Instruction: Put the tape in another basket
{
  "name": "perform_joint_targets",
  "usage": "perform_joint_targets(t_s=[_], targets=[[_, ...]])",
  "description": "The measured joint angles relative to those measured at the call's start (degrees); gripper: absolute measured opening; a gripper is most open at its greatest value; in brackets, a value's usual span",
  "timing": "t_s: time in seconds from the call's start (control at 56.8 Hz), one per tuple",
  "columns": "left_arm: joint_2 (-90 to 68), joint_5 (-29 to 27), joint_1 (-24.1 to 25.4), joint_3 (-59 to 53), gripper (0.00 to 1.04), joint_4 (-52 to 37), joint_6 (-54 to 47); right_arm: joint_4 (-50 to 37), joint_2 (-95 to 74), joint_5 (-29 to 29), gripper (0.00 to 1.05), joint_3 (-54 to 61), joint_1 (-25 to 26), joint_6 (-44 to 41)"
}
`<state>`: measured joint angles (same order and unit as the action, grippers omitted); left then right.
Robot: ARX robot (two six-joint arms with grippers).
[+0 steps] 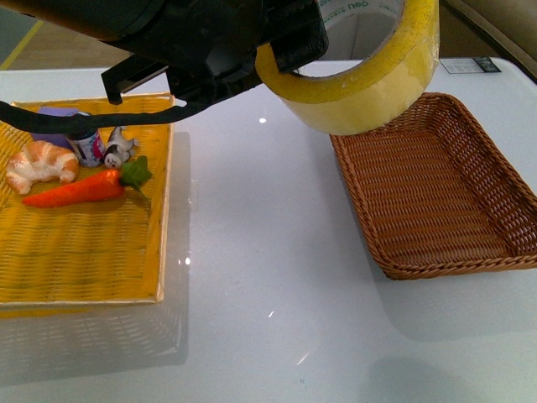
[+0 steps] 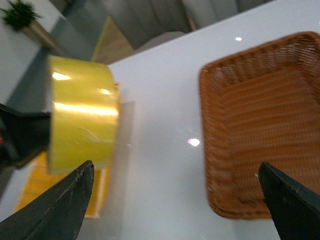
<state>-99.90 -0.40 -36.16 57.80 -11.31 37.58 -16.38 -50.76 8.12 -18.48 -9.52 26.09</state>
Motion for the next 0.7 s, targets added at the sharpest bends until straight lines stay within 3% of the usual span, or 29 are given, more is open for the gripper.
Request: perform_joint_targets(t_s=[0.158,0.282,0.44,0.704], targets=[[-0.42,0.22,-0.02,0.04,0.16,0.09,0.0,-18.43,-13.07,4.0,0.96,-1.18,-3.32,7.19],[-0.48,0.42,-0.02,0.02,0.16,0.09,0.0,-27.15,-20.2,5.62,0.96,-2.19,-4.57,10.12],[-0.52,0.68,-0.02,0.02,0.16,0.09,0.0,-34.07,-26.51,6.67,0.96,-3.43,-5.35,13.09],[-0.52,1.9,-0.02,0.02,0.16,0.09,0.22,-38.29,-34.14,6.67,0.96,-5.53,-6.38,15.13]])
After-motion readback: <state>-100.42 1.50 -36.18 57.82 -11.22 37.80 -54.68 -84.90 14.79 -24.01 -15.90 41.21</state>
